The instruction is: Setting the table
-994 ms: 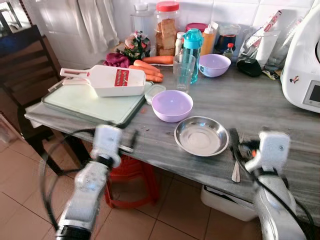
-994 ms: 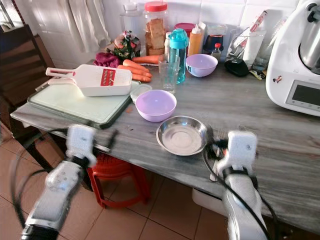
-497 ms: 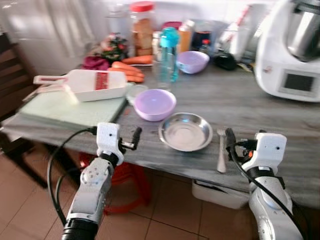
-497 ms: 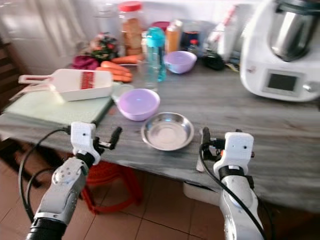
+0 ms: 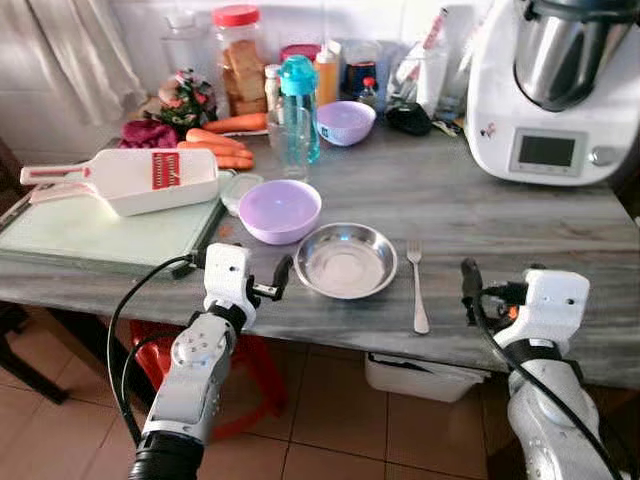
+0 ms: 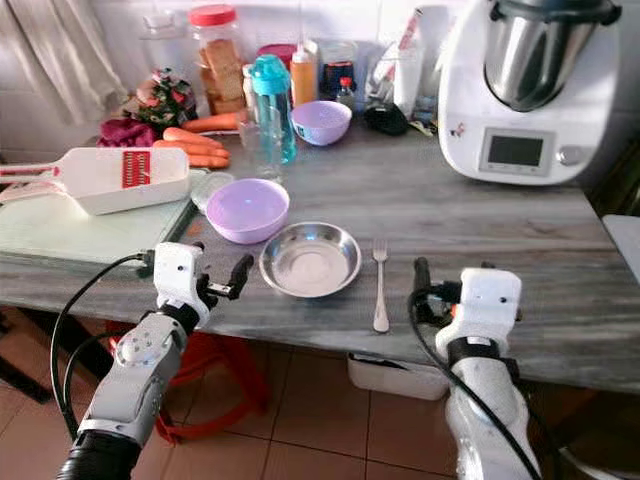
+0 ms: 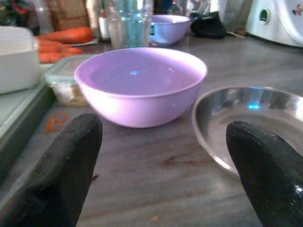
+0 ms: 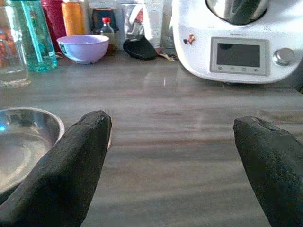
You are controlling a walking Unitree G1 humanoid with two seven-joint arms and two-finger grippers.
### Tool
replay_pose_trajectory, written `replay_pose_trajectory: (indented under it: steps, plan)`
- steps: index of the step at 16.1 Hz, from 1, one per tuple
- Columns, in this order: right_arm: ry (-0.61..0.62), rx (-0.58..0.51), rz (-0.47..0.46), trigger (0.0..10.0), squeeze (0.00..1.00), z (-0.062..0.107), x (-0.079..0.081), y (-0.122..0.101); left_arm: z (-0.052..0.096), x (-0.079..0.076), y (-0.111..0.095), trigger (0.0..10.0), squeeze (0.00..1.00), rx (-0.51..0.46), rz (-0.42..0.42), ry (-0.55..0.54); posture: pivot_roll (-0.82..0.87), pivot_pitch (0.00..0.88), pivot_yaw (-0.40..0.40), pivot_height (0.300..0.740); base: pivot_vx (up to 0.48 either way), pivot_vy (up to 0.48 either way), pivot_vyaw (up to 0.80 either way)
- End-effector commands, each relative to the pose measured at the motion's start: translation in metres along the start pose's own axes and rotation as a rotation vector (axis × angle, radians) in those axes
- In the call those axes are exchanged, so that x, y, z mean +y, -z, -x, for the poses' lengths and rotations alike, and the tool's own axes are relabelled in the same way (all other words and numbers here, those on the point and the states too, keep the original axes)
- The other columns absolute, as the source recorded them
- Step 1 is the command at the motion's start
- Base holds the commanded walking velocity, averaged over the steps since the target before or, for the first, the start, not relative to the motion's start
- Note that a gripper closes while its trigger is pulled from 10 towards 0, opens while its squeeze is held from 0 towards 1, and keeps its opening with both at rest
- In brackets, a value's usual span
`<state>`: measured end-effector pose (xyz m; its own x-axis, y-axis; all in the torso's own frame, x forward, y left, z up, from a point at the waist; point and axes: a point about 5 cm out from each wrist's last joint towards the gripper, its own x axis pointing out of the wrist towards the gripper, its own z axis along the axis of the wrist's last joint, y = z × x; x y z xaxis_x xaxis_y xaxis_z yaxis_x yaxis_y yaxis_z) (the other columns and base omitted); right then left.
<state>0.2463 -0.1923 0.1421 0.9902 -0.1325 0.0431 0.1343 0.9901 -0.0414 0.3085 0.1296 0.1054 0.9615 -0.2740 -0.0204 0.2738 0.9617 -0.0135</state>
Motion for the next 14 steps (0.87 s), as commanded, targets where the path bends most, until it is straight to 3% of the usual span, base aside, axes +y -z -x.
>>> replay_pose_trajectory:
  steps: [1, 3, 4, 7, 9, 12, 14]
  plan:
    - [0.000, -0.023, -0.018, 10.0, 0.00, -0.003, 0.002, -0.009, 0.002, 0.005, -0.006, 10.0, 0.00, -0.012, -0.016, -0.006, -0.09, 0.000, 0.037, 0.740, 0.000, 0.000, 0.00]
    - [-0.011, 0.003, 0.068, 10.0, 0.00, -0.010, 0.009, -0.005, 0.007, 0.007, -0.009, 10.0, 0.00, -0.027, -0.032, -0.004, -0.07, 0.000, 0.039, 0.740, 0.000, 0.000, 0.00]
    - [0.020, -0.016, 0.003, 10.0, 0.00, -0.013, 0.011, -0.005, 0.009, 0.007, -0.009, 10.0, 0.00, -0.031, -0.036, -0.010, -0.06, 0.000, 0.038, 0.740, 0.000, 0.000, 0.00]
    - [0.039, -0.043, 0.047, 10.0, 0.00, -0.016, 0.013, -0.010, 0.009, 0.009, -0.013, 10.0, 0.00, -0.066, -0.065, -0.067, -0.07, 0.000, 0.024, 0.740, 0.000, 0.000, 0.00]
    - [0.042, 0.032, -0.013, 10.0, 0.00, -0.008, 0.001, -0.001, 0.011, 0.017, -0.018, 10.0, 0.00, -0.097, -0.106, -0.140, -0.06, 0.000, 0.018, 0.740, 0.000, 0.000, 0.00]
    - [0.050, -0.001, 0.031, 10.0, 0.00, 0.001, -0.011, -0.002, 0.024, 0.037, -0.011, 10.0, 0.00, -0.061, -0.134, -0.204, -0.07, 0.000, 0.027, 0.740, 0.000, 0.000, 0.00]
    - [0.050, 0.013, 0.037, 10.0, 0.00, 0.006, -0.014, 0.000, 0.032, 0.041, -0.005, 10.0, 0.00, -0.041, -0.149, -0.196, -0.06, 0.000, 0.031, 0.740, 0.000, 0.000, 0.00]
